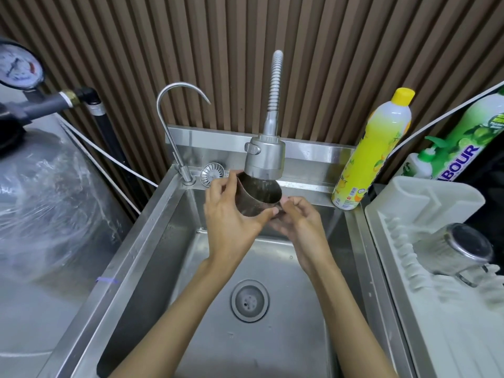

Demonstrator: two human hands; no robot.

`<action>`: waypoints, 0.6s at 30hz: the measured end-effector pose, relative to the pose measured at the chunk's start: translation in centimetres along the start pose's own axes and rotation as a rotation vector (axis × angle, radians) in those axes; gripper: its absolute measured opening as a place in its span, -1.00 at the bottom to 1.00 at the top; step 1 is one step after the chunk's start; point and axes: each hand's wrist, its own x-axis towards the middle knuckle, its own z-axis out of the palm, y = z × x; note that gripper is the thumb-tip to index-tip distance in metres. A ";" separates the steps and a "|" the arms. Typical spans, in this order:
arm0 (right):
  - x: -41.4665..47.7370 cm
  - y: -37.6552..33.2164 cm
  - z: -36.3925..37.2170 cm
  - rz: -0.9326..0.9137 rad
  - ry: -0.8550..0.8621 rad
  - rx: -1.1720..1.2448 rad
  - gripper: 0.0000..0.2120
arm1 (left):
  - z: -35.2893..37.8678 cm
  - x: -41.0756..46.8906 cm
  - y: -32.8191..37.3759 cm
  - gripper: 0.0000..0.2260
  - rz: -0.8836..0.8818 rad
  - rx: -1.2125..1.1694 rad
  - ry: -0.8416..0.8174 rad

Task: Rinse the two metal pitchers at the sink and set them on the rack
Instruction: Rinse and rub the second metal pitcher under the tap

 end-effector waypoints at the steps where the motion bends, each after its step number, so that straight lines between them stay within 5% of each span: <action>1: -0.2 -0.2 0.0 -0.008 0.039 -0.074 -0.83 | -0.1 0.0 0.0 -0.14 -0.035 0.036 -0.015; 8: -0.8 -3.5 0.2 -0.164 0.323 -0.773 -0.73 | 0.7 -0.3 -0.7 -0.52 -0.250 -0.114 -0.225; 11: -1.4 -4.4 0.7 -0.297 0.357 -0.917 -0.76 | 1.4 0.2 -1.0 -0.49 -0.301 -0.275 -0.320; 15: -0.7 -3.3 0.6 -0.294 0.258 -0.561 -0.92 | 2.3 1.0 -0.9 -0.42 -0.299 -0.412 -0.243; 18: 0.4 -1.9 0.3 -0.199 0.084 -0.227 -0.80 | 2.1 1.4 -0.5 -0.34 -0.218 -0.458 -0.096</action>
